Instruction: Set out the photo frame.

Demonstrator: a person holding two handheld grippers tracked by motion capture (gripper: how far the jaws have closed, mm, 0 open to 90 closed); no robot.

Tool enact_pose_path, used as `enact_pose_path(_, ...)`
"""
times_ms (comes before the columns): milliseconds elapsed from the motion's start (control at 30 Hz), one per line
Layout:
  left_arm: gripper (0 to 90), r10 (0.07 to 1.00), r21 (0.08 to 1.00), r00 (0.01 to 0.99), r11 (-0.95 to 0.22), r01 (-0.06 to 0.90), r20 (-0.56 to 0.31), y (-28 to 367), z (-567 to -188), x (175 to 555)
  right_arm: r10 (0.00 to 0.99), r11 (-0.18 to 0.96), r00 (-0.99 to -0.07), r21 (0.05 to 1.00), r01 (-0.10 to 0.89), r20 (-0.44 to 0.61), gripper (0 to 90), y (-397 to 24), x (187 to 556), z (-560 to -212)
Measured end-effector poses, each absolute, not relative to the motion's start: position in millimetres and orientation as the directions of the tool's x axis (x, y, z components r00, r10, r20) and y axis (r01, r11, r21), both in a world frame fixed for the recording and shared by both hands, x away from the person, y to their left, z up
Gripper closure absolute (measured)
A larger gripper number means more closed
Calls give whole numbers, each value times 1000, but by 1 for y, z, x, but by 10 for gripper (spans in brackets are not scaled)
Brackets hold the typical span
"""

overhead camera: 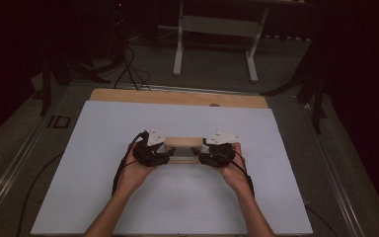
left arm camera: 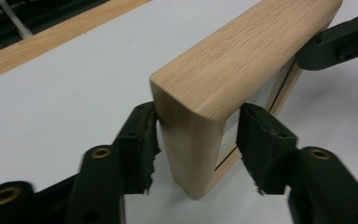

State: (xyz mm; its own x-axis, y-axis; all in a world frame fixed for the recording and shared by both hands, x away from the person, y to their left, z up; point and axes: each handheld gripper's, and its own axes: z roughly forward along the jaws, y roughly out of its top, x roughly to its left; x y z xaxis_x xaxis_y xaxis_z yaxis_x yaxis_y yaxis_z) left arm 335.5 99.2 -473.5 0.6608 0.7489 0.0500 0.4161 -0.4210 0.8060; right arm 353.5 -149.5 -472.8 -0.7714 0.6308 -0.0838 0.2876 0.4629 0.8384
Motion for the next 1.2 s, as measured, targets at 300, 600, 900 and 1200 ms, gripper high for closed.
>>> enact_pose_path(300, 552, 757, 809, 651, -417, 415, 56, 101, -474, 336, 630, 459, -773, 837, 296, -72, 497, -149, 359, -472)
enact_pose_path(600, 554, 761, 811, 647, -405, 422, 43, 101, -474, 340, 641, 441, -766, 839, 319, -46, 487, -148, 364, -472)
enact_pose_path(900, 554, 763, 815, 647, -380, 438, 7, 103, -474, 347, 662, 413, -749, 843, 344, -18, 479, -147, 368, -474)
enact_pose_path(1200, 552, 764, 813, 646, -370, 450, -10, 105, -475, 354, 675, 410, -738, 836, 365, -8, 488, -147, 373, -476)
